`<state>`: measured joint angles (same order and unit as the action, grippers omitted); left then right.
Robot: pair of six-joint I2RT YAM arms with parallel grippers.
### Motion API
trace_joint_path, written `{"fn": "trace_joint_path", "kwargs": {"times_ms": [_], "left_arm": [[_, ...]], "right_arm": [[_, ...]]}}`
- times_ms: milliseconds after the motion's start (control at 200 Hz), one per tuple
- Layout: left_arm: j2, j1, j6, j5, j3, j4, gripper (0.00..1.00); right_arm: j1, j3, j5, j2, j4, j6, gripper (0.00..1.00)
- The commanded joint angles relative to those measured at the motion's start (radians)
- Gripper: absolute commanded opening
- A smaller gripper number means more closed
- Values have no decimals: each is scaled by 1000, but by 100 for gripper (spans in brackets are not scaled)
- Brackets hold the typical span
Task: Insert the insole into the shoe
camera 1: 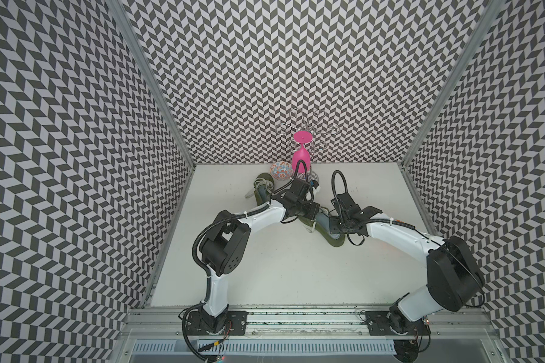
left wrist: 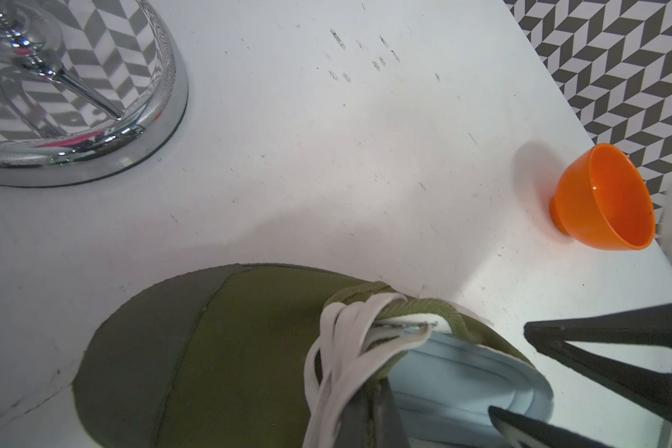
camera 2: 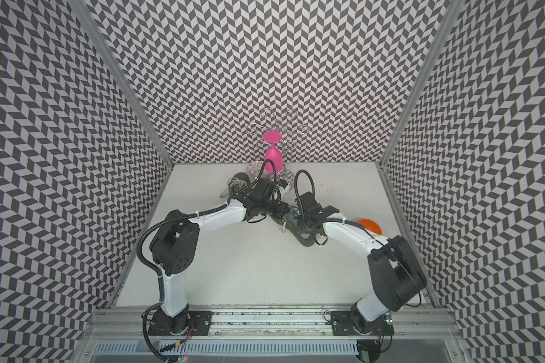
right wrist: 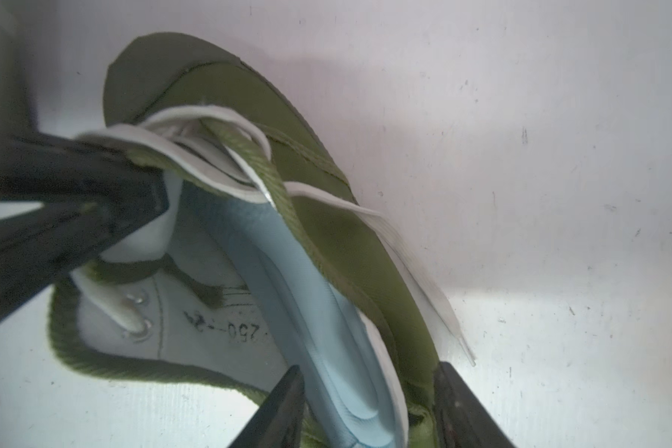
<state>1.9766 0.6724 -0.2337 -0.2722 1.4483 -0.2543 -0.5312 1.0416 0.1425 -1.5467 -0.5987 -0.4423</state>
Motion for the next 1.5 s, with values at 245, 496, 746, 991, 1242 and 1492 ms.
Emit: {"fn": "trace_joint_path", "kwargs": {"times_ms": [245, 496, 746, 991, 1242, 1492], "left_arm": [[15, 9, -1, 40, 73, 7, 0], [28, 23, 19, 47, 81, -7, 0], [35, 24, 31, 51, 87, -17, 0], [31, 24, 35, 52, 94, -19, 0], [35, 25, 35, 50, 105, -25, 0], [52, 43, -12, 11, 108, -30, 0]], "right_arm": [[33, -88, -120, 25, 75, -15, 24], [51, -43, -145, 11, 109, -66, 26], [75, 25, -101, -17, 62, -29, 32], [82, -6, -138, -76, 69, 6, 18], [82, -36, -198, -82, 112, -27, 2], [74, -1, -283, -85, 132, -57, 1]]}}
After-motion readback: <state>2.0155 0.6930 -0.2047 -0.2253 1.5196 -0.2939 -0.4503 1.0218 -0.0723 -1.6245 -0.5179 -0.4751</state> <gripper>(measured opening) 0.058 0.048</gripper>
